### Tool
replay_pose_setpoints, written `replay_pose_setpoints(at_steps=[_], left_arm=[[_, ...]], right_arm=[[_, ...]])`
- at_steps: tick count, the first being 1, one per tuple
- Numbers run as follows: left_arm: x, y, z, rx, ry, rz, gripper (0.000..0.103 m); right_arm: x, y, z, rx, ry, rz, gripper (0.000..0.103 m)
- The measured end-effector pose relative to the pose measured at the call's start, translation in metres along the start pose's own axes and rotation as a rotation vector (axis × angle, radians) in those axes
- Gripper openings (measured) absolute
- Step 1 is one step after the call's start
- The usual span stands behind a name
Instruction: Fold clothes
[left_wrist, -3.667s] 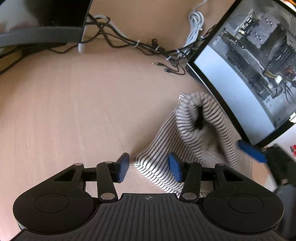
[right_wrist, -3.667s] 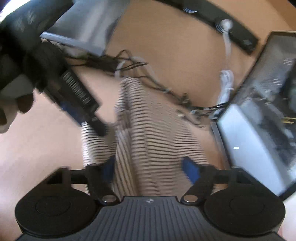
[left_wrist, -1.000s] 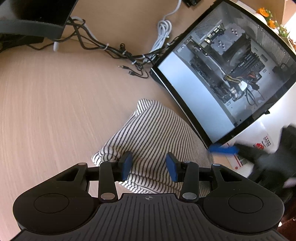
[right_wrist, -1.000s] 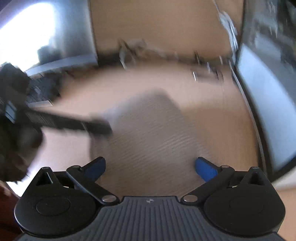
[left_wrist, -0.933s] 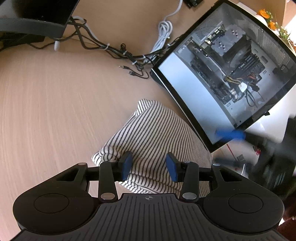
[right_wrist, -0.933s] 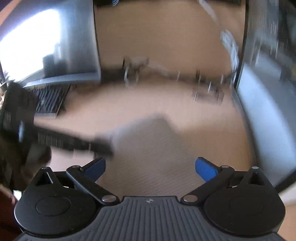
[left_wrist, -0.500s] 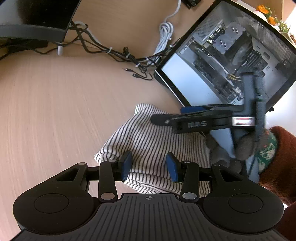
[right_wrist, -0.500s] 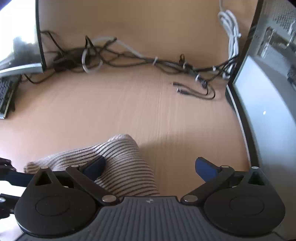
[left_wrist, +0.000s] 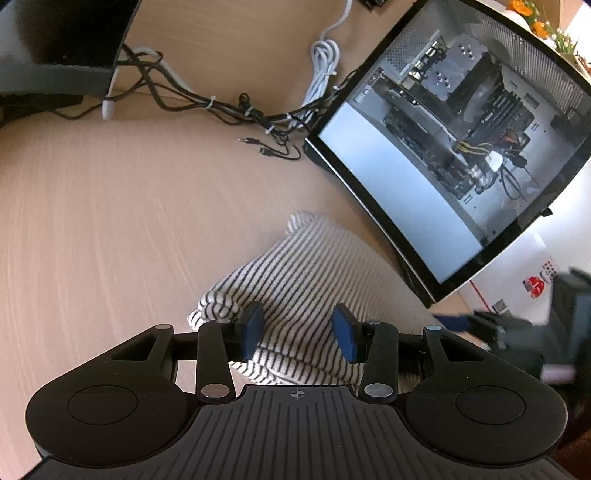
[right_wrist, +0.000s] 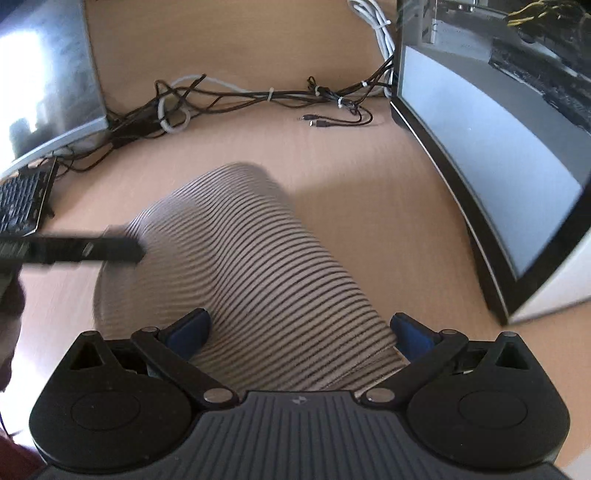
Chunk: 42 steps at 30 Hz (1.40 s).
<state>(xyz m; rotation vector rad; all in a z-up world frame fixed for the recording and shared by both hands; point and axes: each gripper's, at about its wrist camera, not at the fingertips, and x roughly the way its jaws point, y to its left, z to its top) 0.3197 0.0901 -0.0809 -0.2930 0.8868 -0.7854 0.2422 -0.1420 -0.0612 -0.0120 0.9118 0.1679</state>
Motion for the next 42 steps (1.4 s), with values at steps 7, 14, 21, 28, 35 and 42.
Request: replay_pose_setpoints(at_steps=[7, 14, 21, 28, 35, 42], left_arm=[[0.004, -0.008, 0.000, 0.074, 0.000, 0.014, 0.053], [0.009, -0.013, 0.000, 0.133, -0.017, 0.005, 0.062], [-0.028, -0.027, -0.004, 0.043, -0.055, 0.071, 0.082], [-0.034, -0.047, -0.046, -0.084, 0.022, 0.107, 0.078], [-0.047, -0.088, -0.058, -0.045, -0.049, 0.136, 0.035], [-0.040, -0.067, -0.080, -0.157, -0.031, 0.270, 0.045]], right_arm=[[-0.015, 0.031, -0.018, -0.048, -0.017, -0.022, 0.103], [-0.014, 0.054, -0.027, -0.043, -0.040, -0.083, 0.103], [-0.018, 0.070, -0.027, -0.203, -0.072, -0.142, 0.103], [-0.034, 0.032, -0.016, -0.145, -0.079, 0.033, 0.103], [-0.050, -0.025, -0.006, -0.072, -0.117, 0.083, 0.103], [-0.032, -0.014, -0.005, -0.132, -0.110, 0.156, 0.103]])
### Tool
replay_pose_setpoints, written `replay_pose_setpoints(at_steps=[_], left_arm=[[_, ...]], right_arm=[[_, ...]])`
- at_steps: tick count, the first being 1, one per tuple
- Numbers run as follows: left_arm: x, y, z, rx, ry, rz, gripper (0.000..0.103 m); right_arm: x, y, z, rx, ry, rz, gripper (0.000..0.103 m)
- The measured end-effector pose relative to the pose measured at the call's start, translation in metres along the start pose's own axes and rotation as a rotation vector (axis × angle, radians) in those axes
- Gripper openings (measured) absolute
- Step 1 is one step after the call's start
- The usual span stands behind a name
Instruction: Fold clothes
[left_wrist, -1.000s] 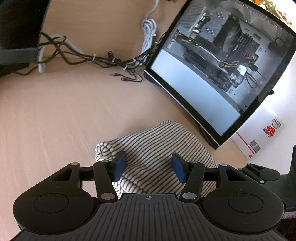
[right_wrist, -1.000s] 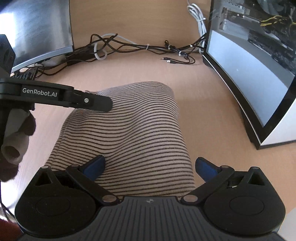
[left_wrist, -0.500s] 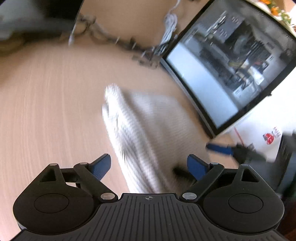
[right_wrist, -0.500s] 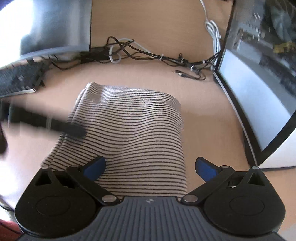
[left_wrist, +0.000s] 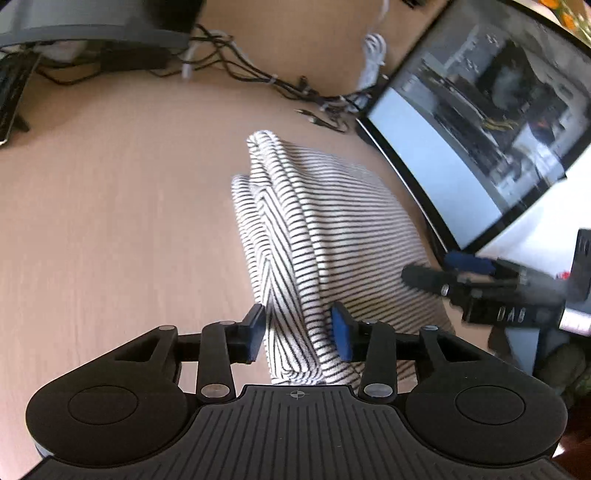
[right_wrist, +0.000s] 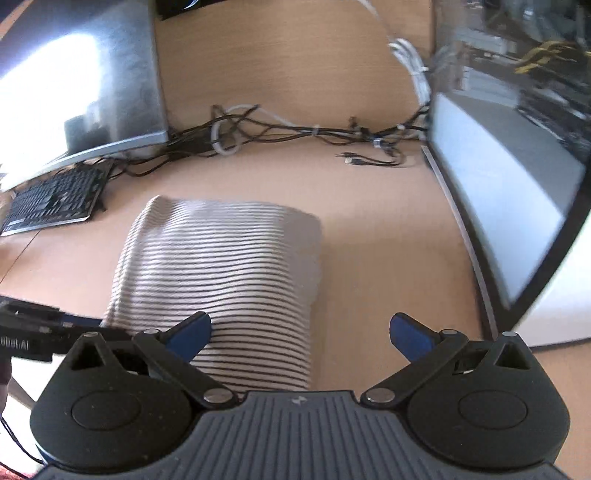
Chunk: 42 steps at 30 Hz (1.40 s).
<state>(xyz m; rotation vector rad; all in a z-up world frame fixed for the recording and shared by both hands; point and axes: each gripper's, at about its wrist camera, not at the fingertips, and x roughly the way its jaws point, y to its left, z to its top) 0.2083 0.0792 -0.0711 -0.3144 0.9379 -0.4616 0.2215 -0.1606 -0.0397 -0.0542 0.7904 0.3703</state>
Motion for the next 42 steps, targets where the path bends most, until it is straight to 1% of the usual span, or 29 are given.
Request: replay_pose_setpoints(at_steps=[1, 2, 5, 7, 10, 11, 13, 14, 15, 16, 18, 19, 20, 21, 22, 24, 26, 27, 29, 30, 31, 33, 35, 36, 37, 39, 40, 41, 42], left_arm=[[-0.001, -0.001, 0.000, 0.003, -0.005, 0.013, 0.046], [-0.001, -0.002, 0.000, 0.016, -0.007, 0.026, 0.050], [-0.003, -0.003, -0.001, 0.027, -0.007, 0.037, 0.054], [-0.003, 0.000, -0.001, 0.022, -0.006, 0.038, 0.058], [-0.003, 0.004, 0.000, 0.006, 0.000, 0.031, 0.062], [-0.002, 0.005, 0.001, 0.006, 0.003, 0.029, 0.062], [-0.001, 0.005, 0.002, 0.009, 0.009, 0.031, 0.063], [-0.001, 0.005, 0.003, 0.019, 0.010, 0.041, 0.063], [-0.001, 0.005, 0.004, 0.028, 0.011, 0.051, 0.064], [-0.002, 0.005, 0.005, 0.034, 0.012, 0.059, 0.064], [-0.004, 0.009, 0.007, 0.031, 0.011, 0.073, 0.064], [-0.004, 0.012, 0.008, 0.027, 0.011, 0.077, 0.068], [-0.004, 0.014, 0.008, 0.022, 0.011, 0.080, 0.070], [-0.003, 0.016, 0.009, 0.018, 0.011, 0.081, 0.071], [-0.003, 0.016, 0.010, 0.015, 0.007, 0.076, 0.072], [-0.001, 0.015, 0.013, 0.013, 0.000, 0.072, 0.073], [-0.002, 0.008, 0.017, 0.056, -0.005, 0.093, 0.072], [-0.005, 0.004, 0.019, 0.073, -0.010, 0.097, 0.069], [-0.015, -0.005, 0.026, 0.106, -0.036, 0.097, 0.061], [-0.023, -0.010, 0.030, 0.125, -0.062, 0.090, 0.061], [-0.030, -0.014, 0.036, 0.138, -0.091, 0.064, 0.061], [-0.031, -0.018, 0.053, 0.146, -0.133, 0.012, 0.061], [-0.032, -0.022, 0.070, 0.153, -0.175, -0.041, 0.062], [-0.024, -0.023, 0.077, 0.164, -0.179, -0.038, 0.062], [-0.016, -0.023, 0.084, 0.176, -0.181, -0.032, 0.062], [0.010, -0.018, 0.094, 0.178, -0.132, 0.001, 0.061], [0.023, -0.014, 0.096, 0.173, -0.099, 0.022, 0.059], [0.036, -0.010, 0.099, 0.169, -0.065, 0.042, 0.057], [0.045, -0.008, 0.098, 0.167, -0.039, 0.059, 0.055]], right_arm=[[0.002, 0.003, -0.001, -0.010, 0.002, 0.014, 0.103], [0.004, 0.003, -0.002, -0.003, 0.006, 0.037, 0.103], [0.008, -0.006, 0.006, 0.076, 0.008, 0.130, 0.103], [0.014, -0.016, 0.017, 0.149, -0.017, 0.173, 0.103], [0.037, -0.031, 0.036, 0.238, -0.037, 0.190, 0.103], [0.048, -0.035, 0.042, 0.261, -0.019, 0.197, 0.103], [0.080, -0.042, 0.051, 0.317, 0.089, 0.264, 0.103], [0.084, -0.041, 0.053, 0.330, 0.104, 0.296, 0.101], [0.087, -0.040, 0.055, 0.342, 0.118, 0.327, 0.094], [0.090, -0.038, 0.057, 0.354, 0.131, 0.358, 0.084], [0.067, -0.028, 0.062, 0.273, 0.026, 0.376, 0.068], [0.055, -0.024, 0.063, 0.241, -0.028, 0.394, 0.065], [0.050, -0.022, 0.064, 0.231, -0.040, 0.392, 0.065], [0.052, -0.019, 0.064, 0.217, -0.029, 0.354, 0.065], [0.060, -0.016, 0.062, 0.182, -0.007, 0.274, 0.065], [0.079, -0.013, 0.053, 0.101, 0.023, 0.149, 0.066], [0.078, -0.015, 0.054, 0.107, 0.008, 0.152, 0.068], [0.077, -0.017, 0.055, 0.111, 0.000, 0.156, 0.068], [0.061, -0.013, 0.054, 0.056, -0.033, 0.126, 0.068], [0.053, -0.010, 0.054, 0.028, -0.050, 0.111, 0.070], [0.045, -0.008, 0.051, 0.002, -0.063, 0.102, 0.071], [0.028, -0.004, 0.044, -0.050, -0.088, 0.084, 0.073], [0.011, 0.001, 0.034, -0.056, -0.085, 0.099, 0.073], [0.004, 0.005, 0.028, -0.059, -0.079, 0.110, 0.074], [-0.003, 0.009, 0.022, -0.061, -0.072, 0.121, 0.079], [-0.007, 0.020, 0.011, -0.088, -0.044, 0.127, 0.086], [-0.004, 0.028, 0.003, -0.115, -0.008, 0.116, 0.087], [0.000, 0.035, -0.004, -0.143, 0.018, 0.081, 0.089], [0.002, 0.039, -0.007, -0.145, 0.024, 0.060, 0.090]])
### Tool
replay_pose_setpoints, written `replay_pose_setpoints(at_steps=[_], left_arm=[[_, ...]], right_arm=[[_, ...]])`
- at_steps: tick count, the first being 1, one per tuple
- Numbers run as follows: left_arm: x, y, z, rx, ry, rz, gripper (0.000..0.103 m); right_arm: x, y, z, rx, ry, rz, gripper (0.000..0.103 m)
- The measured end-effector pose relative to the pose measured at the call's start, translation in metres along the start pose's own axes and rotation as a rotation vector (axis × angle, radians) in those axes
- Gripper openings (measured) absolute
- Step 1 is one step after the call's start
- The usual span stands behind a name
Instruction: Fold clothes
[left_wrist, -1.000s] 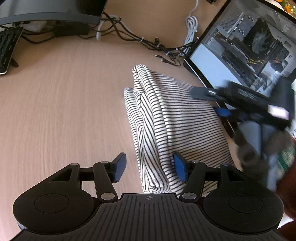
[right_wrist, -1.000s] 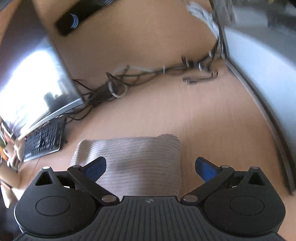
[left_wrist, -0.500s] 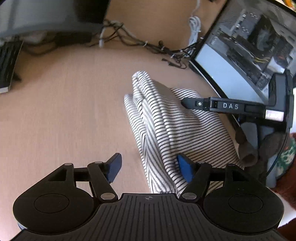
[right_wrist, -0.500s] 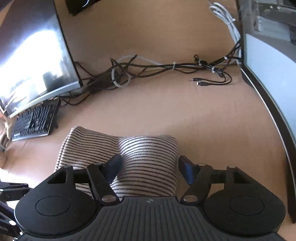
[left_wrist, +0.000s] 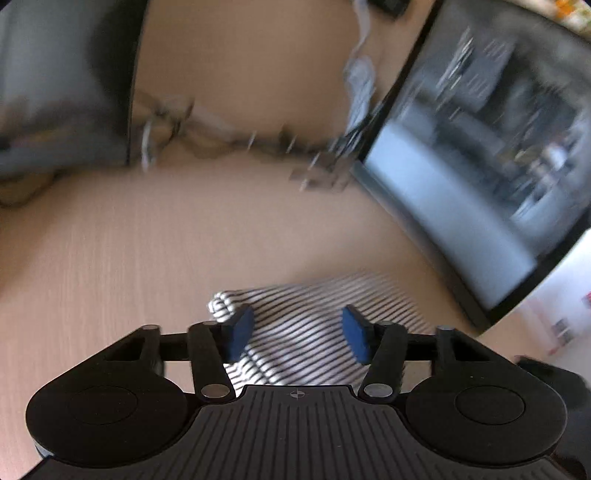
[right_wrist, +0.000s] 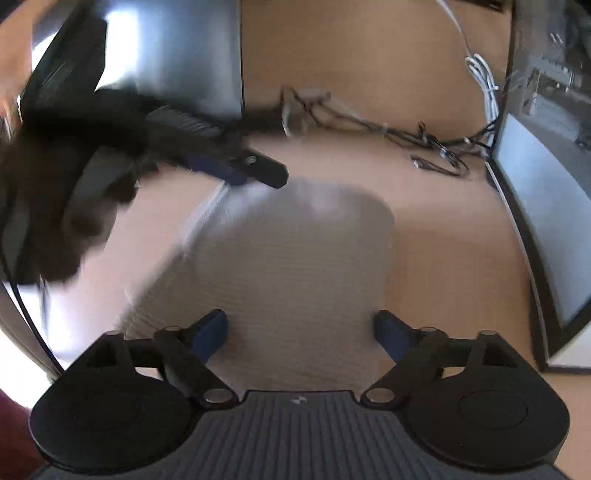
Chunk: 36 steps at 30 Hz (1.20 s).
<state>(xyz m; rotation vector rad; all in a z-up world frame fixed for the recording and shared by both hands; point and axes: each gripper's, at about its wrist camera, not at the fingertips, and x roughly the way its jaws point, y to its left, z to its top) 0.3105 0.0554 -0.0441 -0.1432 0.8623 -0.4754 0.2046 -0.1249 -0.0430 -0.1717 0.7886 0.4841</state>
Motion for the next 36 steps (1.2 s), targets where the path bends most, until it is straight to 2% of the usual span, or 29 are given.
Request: replay_pose_setpoints(at_steps=[2, 5, 11, 14, 16, 18, 20, 22, 24, 27, 31, 32, 34, 36], left_arm=[[0.006, -0.001, -0.001, 0.019, 0.001, 0.001, 0.056], [0.011, -0.003, 0.000, 0.029, 0.000, -0.003, 0.057], [0.000, 0.000, -0.001, -0.020, -0.019, -0.011, 0.059], [-0.019, 0.000, -0.005, -0.043, -0.027, -0.014, 0.065], [-0.032, -0.001, -0.010, -0.052, -0.026, -0.002, 0.078], [-0.042, -0.004, -0.020, -0.073, -0.012, -0.001, 0.079], [-0.044, -0.005, -0.032, -0.099, 0.027, -0.013, 0.079], [-0.040, -0.009, -0.047, -0.083, 0.067, -0.009, 0.068], [-0.034, -0.008, -0.058, -0.074, 0.106, 0.011, 0.061], [-0.036, -0.002, -0.067, -0.100, 0.096, -0.007, 0.061], [-0.035, 0.008, -0.072, -0.138, 0.091, -0.038, 0.061], [-0.034, 0.010, -0.073, -0.152, 0.092, -0.045, 0.061], [-0.033, 0.014, -0.075, -0.173, 0.095, -0.057, 0.061], [-0.033, 0.014, -0.073, -0.168, 0.092, -0.058, 0.059]], right_arm=[[0.004, 0.007, -0.006, -0.001, 0.012, -0.040, 0.092], [0.009, 0.008, -0.001, 0.032, 0.037, -0.054, 0.093], [0.013, 0.010, -0.001, 0.022, 0.047, -0.066, 0.094], [0.012, 0.009, -0.003, 0.016, 0.049, -0.059, 0.096], [0.014, 0.006, -0.002, 0.017, 0.051, -0.048, 0.097], [0.015, 0.005, -0.002, 0.018, 0.052, -0.038, 0.097], [0.015, 0.002, -0.001, 0.023, 0.051, -0.018, 0.097], [0.016, -0.001, -0.001, 0.029, 0.049, 0.002, 0.097], [0.013, -0.005, 0.000, 0.038, 0.045, 0.030, 0.097], [0.002, -0.024, 0.001, 0.106, 0.039, 0.101, 0.097], [0.006, -0.054, -0.007, 0.260, 0.065, 0.190, 0.097], [0.012, -0.060, -0.009, 0.301, 0.083, 0.208, 0.096], [0.019, -0.061, -0.015, 0.361, 0.103, 0.272, 0.073], [0.006, -0.058, -0.010, 0.378, 0.057, 0.293, 0.067]])
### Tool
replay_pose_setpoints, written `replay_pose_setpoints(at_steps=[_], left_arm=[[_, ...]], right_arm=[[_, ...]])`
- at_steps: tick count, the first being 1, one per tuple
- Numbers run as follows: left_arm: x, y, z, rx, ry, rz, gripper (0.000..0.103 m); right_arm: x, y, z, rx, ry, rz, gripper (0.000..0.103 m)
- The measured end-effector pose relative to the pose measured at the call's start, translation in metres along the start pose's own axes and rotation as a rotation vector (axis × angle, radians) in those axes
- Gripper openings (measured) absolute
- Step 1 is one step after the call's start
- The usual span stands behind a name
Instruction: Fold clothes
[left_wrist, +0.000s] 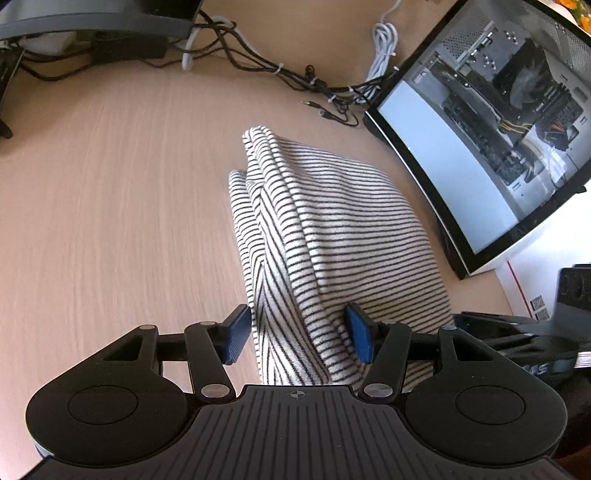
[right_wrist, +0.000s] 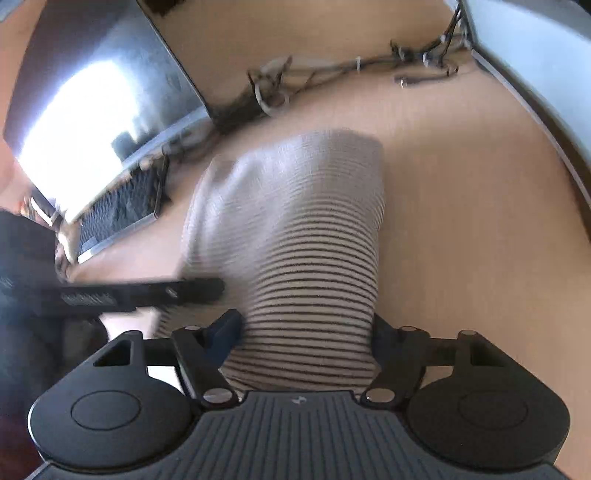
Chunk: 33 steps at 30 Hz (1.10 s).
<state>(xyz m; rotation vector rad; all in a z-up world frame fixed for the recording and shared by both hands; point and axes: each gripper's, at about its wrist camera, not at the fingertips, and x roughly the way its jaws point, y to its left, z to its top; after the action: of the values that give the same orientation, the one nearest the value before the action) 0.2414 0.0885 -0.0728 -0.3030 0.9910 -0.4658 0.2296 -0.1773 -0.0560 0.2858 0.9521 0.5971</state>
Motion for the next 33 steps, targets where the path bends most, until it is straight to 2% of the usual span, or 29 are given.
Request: replay_pose_setpoints(at_steps=[2, 5, 6, 7, 11, 12, 13, 18, 21, 22, 23, 24, 27, 28, 30, 32, 33], left_arm=[[-0.001, 0.002, 0.002, 0.001, -0.002, -0.002, 0.058], [0.002, 0.004, 0.003, 0.005, 0.002, -0.009, 0.059], [0.004, 0.004, 0.002, 0.011, 0.002, -0.016, 0.060], [0.006, 0.001, 0.001, 0.019, 0.004, -0.018, 0.061], [0.005, -0.003, -0.001, 0.069, -0.012, 0.001, 0.063], [0.005, -0.002, -0.001, 0.073, -0.013, -0.001, 0.063], [0.005, -0.002, -0.001, 0.081, -0.013, -0.001, 0.064], [0.006, -0.004, 0.000, 0.123, -0.009, -0.007, 0.064], [0.006, -0.002, 0.001, 0.143, 0.000, -0.019, 0.064], [0.006, -0.002, 0.002, 0.149, 0.003, -0.025, 0.064], [0.006, 0.000, 0.002, 0.151, 0.006, -0.029, 0.064], [0.006, 0.003, 0.003, 0.154, 0.008, -0.033, 0.065], [0.006, 0.009, 0.006, 0.161, 0.015, -0.044, 0.072], [0.006, 0.014, 0.007, 0.150, 0.019, -0.051, 0.074], [0.007, 0.022, 0.009, 0.128, 0.022, -0.071, 0.075], [0.008, 0.023, 0.012, 0.148, 0.035, -0.081, 0.076], [0.007, 0.022, 0.012, 0.158, 0.042, -0.078, 0.076]], right_arm=[[-0.016, 0.009, 0.004, -0.024, -0.052, 0.052, 0.062], [-0.014, 0.017, 0.006, -0.128, -0.023, -0.035, 0.061], [-0.005, 0.013, 0.004, -0.155, 0.015, -0.099, 0.061], [0.005, 0.010, 0.001, -0.180, 0.054, -0.164, 0.066], [-0.008, 0.000, 0.013, -0.086, 0.013, -0.098, 0.071], [-0.010, -0.001, 0.021, -0.070, -0.008, -0.095, 0.083], [-0.012, -0.003, 0.028, -0.054, -0.029, -0.093, 0.087], [0.014, -0.019, 0.065, 0.032, -0.061, -0.094, 0.087], [0.040, -0.026, 0.075, 0.096, -0.065, -0.114, 0.087], [0.046, -0.025, 0.075, 0.114, -0.058, -0.097, 0.087], [0.049, -0.025, 0.074, 0.131, -0.047, -0.071, 0.086], [0.050, -0.020, 0.074, 0.140, -0.044, -0.042, 0.077], [0.028, 0.003, 0.073, 0.080, -0.142, -0.023, 0.065], [0.022, 0.008, 0.072, 0.065, -0.159, -0.040, 0.059], [0.022, 0.017, 0.070, 0.022, -0.135, -0.145, 0.057], [0.028, 0.015, 0.061, -0.001, -0.111, -0.219, 0.060], [0.032, 0.014, 0.056, -0.012, -0.099, -0.255, 0.066]])
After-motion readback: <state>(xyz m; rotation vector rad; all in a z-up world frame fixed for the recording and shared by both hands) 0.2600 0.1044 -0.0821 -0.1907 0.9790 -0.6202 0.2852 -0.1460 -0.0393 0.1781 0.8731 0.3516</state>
